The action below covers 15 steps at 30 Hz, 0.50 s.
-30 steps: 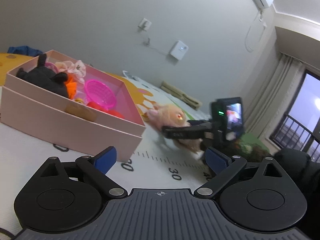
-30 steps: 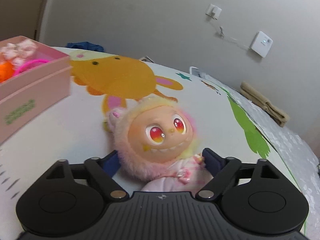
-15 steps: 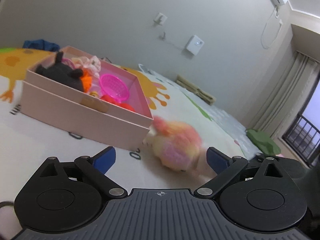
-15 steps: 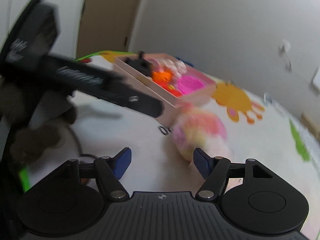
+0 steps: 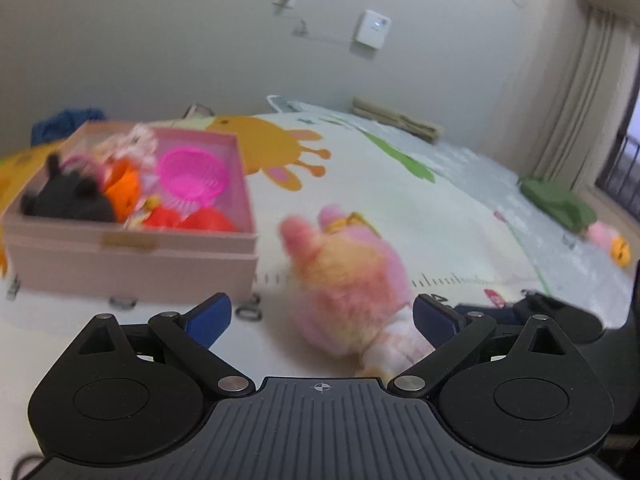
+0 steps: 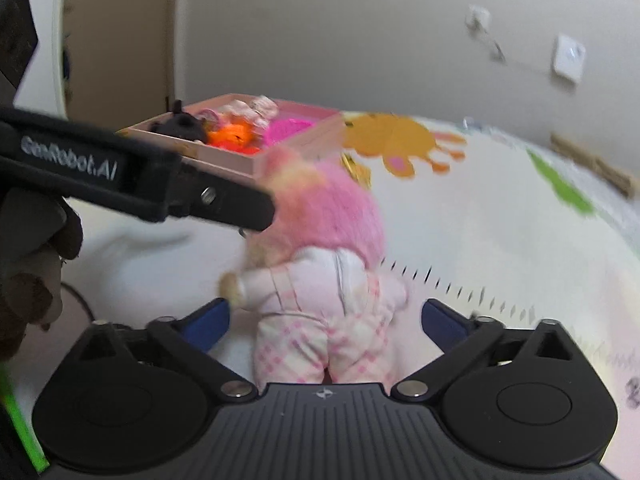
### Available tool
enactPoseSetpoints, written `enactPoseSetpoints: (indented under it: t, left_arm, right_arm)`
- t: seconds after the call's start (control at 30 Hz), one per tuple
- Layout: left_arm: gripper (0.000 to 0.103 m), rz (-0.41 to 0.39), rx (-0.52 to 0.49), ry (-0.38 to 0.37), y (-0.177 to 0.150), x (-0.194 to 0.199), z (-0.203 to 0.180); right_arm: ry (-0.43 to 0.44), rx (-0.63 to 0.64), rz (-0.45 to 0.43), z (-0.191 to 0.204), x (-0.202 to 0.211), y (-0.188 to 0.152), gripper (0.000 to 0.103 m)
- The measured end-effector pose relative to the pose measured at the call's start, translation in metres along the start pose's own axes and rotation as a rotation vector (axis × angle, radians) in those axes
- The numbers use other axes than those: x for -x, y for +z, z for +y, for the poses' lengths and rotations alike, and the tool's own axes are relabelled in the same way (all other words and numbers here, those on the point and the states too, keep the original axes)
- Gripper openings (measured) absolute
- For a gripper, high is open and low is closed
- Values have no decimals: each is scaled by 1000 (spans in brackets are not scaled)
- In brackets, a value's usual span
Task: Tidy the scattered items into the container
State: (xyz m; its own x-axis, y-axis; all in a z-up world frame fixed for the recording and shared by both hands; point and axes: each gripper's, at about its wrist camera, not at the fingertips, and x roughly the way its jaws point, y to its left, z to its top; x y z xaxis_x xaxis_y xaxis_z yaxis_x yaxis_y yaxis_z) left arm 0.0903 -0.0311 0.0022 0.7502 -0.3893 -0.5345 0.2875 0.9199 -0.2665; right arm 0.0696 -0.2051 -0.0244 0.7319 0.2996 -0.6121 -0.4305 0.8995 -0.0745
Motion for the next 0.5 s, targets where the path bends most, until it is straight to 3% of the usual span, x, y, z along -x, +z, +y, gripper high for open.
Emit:
enactPoseSetpoints:
  t: [0.17,0.23,0.3,0.5]
  left_arm:
    - [100,29,-42,19,1,-11,-11]
    - [100,39,-46,34,-2,-13,-11]
    - [100,50,-35,46,-5,-12,-10]
    - [100,40,-64,75,-15,3,-15]
  right_arm:
    - [6,-25,47,-3,-19,-9,98]
    - [38,-37,47,-6,-22,-8,80]
    - [37,-26,45,-2,-23,-6,74]
    - [77,44,44,16,-5,-15,73]
